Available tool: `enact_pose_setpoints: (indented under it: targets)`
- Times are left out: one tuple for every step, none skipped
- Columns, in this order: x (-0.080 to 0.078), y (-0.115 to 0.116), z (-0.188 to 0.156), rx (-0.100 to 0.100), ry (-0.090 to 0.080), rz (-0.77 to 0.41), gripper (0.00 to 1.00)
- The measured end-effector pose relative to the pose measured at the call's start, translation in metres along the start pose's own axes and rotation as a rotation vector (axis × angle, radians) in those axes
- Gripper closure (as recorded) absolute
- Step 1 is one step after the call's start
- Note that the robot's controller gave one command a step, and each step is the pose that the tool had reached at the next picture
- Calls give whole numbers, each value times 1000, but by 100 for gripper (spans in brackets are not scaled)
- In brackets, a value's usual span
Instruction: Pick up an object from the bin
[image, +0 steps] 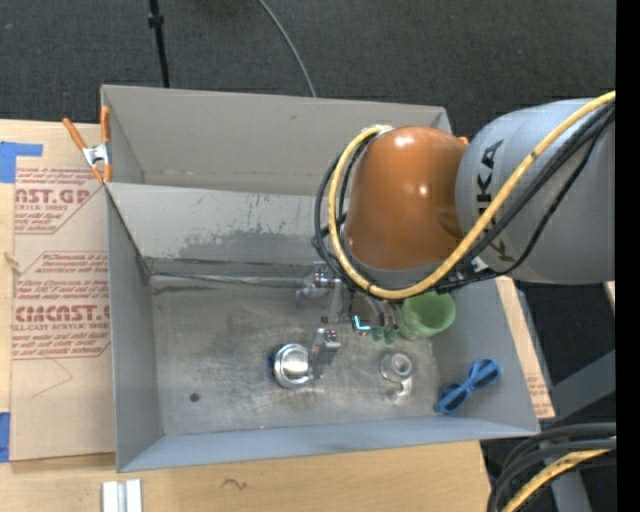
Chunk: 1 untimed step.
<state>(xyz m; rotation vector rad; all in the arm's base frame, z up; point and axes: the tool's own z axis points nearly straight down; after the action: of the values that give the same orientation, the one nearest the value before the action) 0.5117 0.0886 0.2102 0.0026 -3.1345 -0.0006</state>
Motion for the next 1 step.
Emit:
enact_pose_setpoints:
  targets:
    - [-12, -28, 140, -2, -14, -9, 0]
